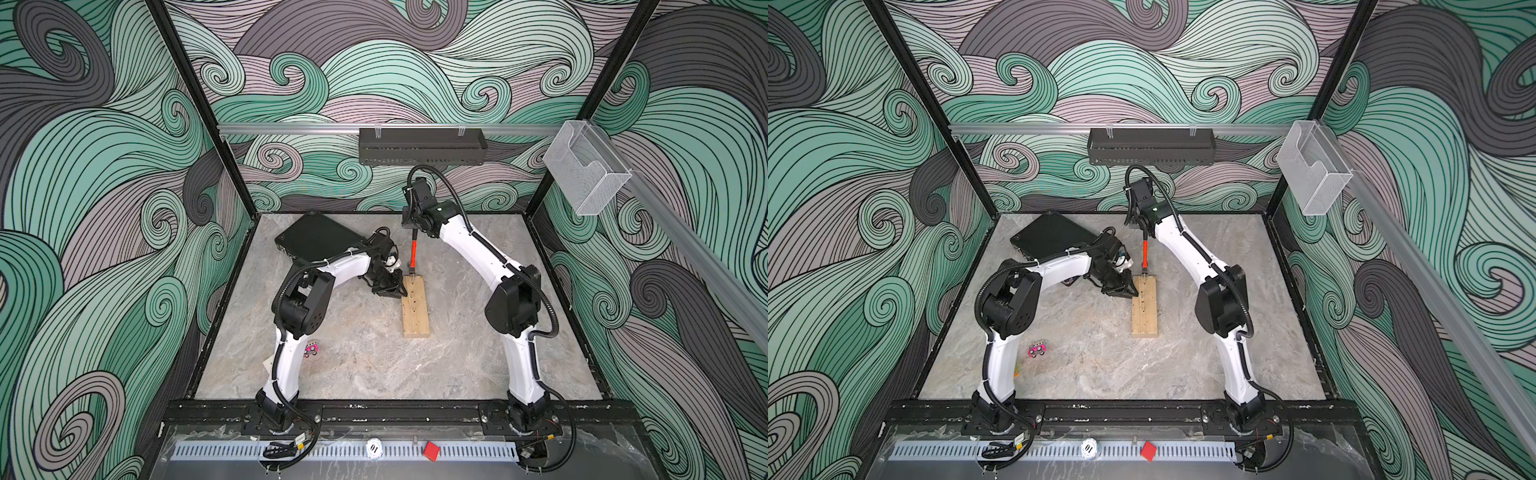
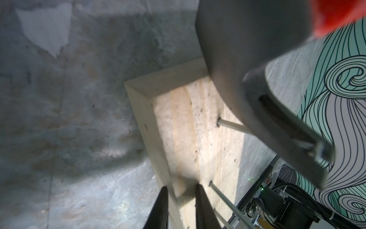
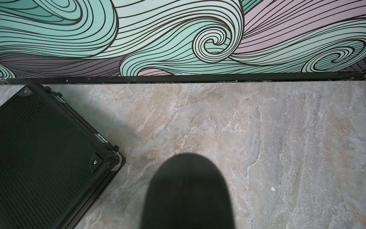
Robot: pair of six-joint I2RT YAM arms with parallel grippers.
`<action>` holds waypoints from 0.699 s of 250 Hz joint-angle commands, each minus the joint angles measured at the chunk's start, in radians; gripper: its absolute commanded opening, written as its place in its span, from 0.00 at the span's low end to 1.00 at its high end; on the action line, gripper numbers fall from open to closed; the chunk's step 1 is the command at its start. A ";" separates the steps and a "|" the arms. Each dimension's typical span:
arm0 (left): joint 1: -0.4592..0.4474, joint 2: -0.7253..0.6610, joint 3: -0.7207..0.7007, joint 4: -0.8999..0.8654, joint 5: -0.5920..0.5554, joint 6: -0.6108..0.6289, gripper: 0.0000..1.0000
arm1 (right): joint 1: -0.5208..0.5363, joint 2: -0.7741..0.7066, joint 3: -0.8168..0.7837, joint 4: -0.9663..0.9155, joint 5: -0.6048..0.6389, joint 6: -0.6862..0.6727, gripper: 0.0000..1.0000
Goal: Use a claw hammer to pull out a nail
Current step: Remove the nail from the mounting plate.
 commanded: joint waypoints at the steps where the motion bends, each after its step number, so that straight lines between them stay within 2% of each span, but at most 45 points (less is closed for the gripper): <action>1: -0.008 0.181 -0.078 -0.146 -0.365 0.019 0.20 | 0.012 0.012 0.015 -0.188 -0.091 0.034 0.00; 121: -0.011 0.212 -0.068 -0.161 -0.367 0.031 0.20 | 0.010 -0.176 0.020 -0.067 -0.074 0.034 0.00; 175: -0.011 0.216 -0.063 -0.164 -0.365 0.034 0.20 | 0.011 -0.203 0.021 -0.065 -0.052 0.017 0.00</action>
